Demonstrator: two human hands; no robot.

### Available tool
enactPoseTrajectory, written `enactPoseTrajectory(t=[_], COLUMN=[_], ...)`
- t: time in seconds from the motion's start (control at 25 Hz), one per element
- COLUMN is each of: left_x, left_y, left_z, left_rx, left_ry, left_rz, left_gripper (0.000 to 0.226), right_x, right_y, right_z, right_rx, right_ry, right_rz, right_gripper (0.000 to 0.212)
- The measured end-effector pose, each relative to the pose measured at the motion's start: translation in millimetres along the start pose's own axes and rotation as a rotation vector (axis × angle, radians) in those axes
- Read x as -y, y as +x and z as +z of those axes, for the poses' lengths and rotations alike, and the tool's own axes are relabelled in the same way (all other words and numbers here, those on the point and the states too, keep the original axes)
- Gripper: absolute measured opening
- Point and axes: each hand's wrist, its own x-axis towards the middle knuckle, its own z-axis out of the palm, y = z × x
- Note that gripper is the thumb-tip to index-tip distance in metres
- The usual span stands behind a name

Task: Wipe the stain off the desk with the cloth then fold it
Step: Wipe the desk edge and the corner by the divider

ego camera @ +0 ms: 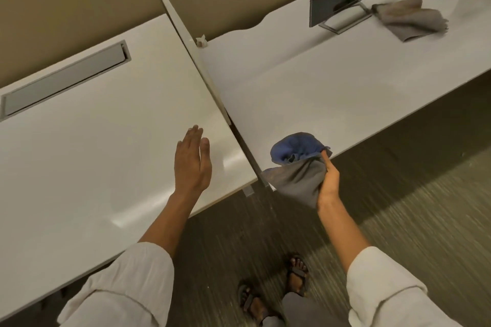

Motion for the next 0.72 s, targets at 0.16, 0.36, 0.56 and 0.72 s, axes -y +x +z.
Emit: enactPoseTrajectory(t=[0.16,0.36,0.56,0.72], left_x=[-5.8,-4.2,-10.9,-8.8], left_y=[19.4,41.7,69.3,88.7], left_z=[22.1,37.1,28.9,23.5], left_rx=[0.064,0.075,0.034,0.007], left_ry=[0.031,0.091,0.094,0.084], left_rz=[-0.035,-0.078,-0.050,-0.022], left_gripper=[0.056,0.058,0.056,0.062], right_x=[-14.0,-14.3,-3.8,-3.8], right_y=[27.8,60.7,86.5,114.2], right_z=[-4.3,19.2,69.5,124.6], right_rx=[0.022,0.032,0.149,0.221], right_ry=[0.206,0.186,0.008,-0.489], right_rz=[0.113,0.151,0.256,0.029], right_gripper=[0.055,0.059,0.029,0.030])
